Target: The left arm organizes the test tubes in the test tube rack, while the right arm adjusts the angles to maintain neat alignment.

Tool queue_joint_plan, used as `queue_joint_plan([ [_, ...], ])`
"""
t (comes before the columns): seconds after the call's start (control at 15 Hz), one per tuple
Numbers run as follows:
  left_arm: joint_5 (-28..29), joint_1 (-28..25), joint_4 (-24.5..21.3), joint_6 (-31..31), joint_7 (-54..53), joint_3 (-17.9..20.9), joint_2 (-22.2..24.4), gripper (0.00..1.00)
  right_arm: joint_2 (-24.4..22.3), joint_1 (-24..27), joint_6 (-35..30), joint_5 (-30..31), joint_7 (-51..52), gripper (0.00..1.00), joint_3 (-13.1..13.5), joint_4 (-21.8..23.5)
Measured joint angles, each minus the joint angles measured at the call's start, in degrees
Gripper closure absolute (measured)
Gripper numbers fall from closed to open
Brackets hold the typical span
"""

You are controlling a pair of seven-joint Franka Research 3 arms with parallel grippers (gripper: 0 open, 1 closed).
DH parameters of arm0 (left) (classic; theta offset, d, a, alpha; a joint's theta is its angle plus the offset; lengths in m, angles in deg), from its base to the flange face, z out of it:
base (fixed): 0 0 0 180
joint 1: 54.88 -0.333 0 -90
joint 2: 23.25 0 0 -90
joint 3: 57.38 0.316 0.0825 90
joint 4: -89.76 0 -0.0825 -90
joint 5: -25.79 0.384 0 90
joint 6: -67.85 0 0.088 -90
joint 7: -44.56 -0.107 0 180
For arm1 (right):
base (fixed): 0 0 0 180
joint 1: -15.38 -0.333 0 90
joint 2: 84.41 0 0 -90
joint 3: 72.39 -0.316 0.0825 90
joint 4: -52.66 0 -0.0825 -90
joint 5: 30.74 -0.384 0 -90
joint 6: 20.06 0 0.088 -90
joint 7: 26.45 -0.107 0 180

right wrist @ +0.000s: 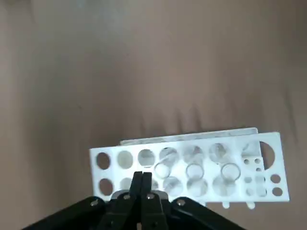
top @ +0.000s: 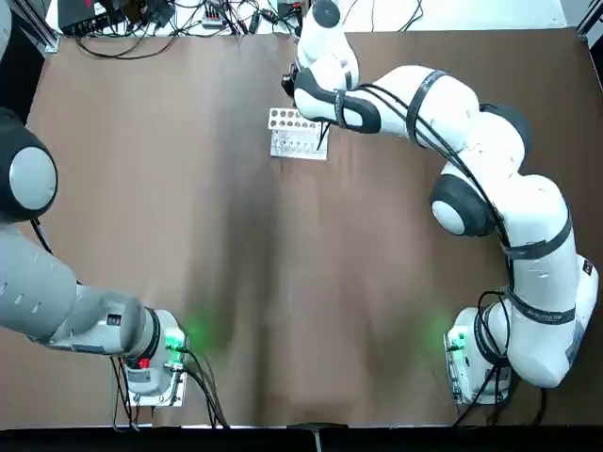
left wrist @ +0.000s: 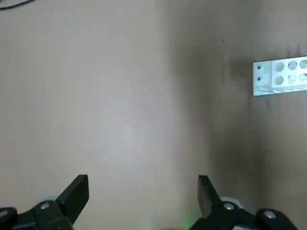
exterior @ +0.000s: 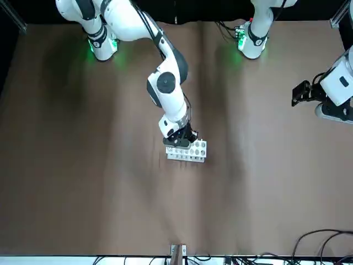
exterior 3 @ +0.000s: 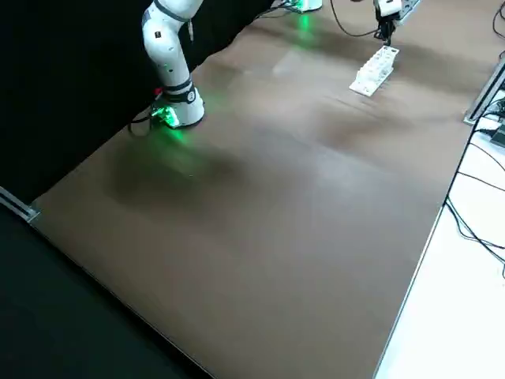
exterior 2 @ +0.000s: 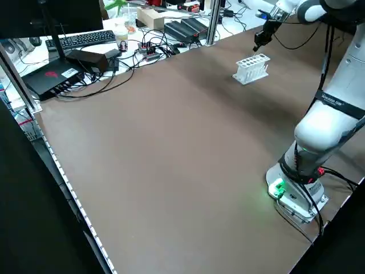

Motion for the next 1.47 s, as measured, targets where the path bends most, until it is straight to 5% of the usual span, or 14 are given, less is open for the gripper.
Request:
queue_joint_plan([
  [0.67, 0.0, -0.1, 0.0, 0.1, 0.6, 0.0, 0.0, 0.00, -11.1, 3.6, -16.8, 0.0, 2.2, 0.99, 0.1, -0.7],
  [1.13, 0.0, -0.1, 0.0, 1.5, 5.1, -0.1, 0.0, 0.00, -17.4, 13.8, -38.6, 0.1, 21.4, 0.99, 0.4, -0.7],
  [1.47, 0.0, -0.1, 0.0, 1.6, 5.2, -0.1, 0.0, 0.00, -21.0, 23.9, -47.4, 0.2, 38.1, 0.99, 0.5, -0.7],
])
